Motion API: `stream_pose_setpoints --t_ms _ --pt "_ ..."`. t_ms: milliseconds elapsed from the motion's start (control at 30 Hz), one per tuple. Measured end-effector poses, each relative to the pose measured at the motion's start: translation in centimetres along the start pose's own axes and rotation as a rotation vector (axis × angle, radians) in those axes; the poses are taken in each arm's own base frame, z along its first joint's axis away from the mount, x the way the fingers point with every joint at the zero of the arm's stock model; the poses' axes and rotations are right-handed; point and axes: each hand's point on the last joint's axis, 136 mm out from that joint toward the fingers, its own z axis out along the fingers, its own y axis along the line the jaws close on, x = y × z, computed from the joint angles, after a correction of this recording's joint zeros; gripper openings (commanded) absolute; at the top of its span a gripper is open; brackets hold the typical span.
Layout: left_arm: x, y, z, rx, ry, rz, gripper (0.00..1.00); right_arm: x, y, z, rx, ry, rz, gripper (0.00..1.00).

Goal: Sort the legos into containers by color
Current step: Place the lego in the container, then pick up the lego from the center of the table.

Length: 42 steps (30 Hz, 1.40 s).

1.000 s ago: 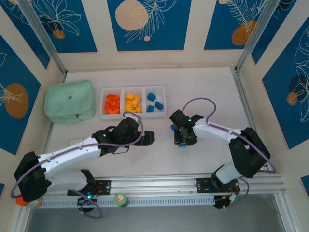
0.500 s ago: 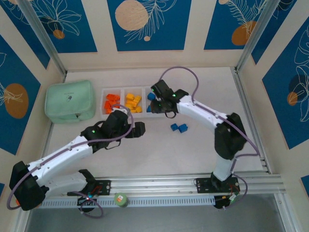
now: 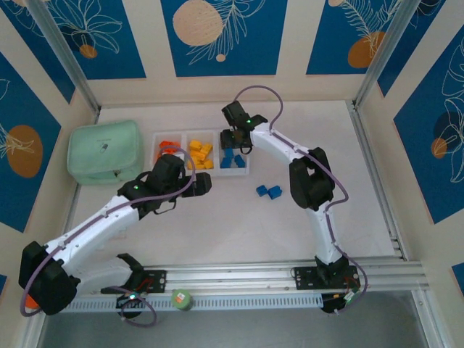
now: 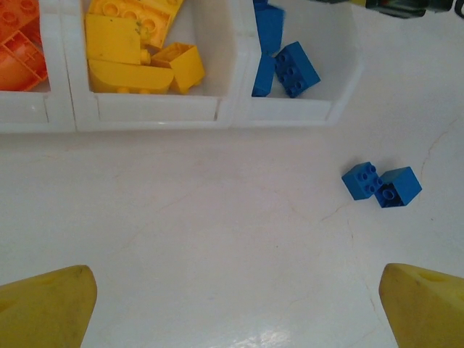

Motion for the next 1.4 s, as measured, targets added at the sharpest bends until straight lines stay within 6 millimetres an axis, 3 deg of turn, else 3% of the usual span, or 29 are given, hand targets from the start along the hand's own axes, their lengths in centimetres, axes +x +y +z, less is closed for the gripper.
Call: stream_pose_setpoints --t_ms 133,367,500,800,1000,1100,1400 --pt "0.1 -0.1 0.0 0.007 0.004 0.0 0.99 0.9 0.1 -2.5 -0.024 -0.004 -0.012 0.7" --pt "0.0 -0.8 -0.7 0.046 0.0 -0.001 0.99 2.7 -1.3 -11.0 -0.082 -0.082 0.009 0.77" --pt "0.4 -1.2 -1.0 0.069 0.0 0.003 0.99 5.6 -3.4 -13.0 -0.065 -0.073 0.034 0.81" --pt "3.5 -2.8 -0.2 0.118 0.05 0.018 0.99 16.2 -10.1 -11.2 0.081 0.127 0.141 0.91" --pt "4.8 -3.6 0.7 0.128 0.079 0.017 0.99 20.8 -11.8 -9.9 0.115 0.22 0.193 0.93" --pt "5.0 -3.9 1.1 0.13 0.083 0.012 0.99 21.6 -12.2 -9.3 0.124 0.245 0.197 0.91" --pt "5.3 -4.2 1.5 0.129 0.088 0.016 0.99 21.3 -13.7 -6.7 0.147 0.257 0.205 0.77"
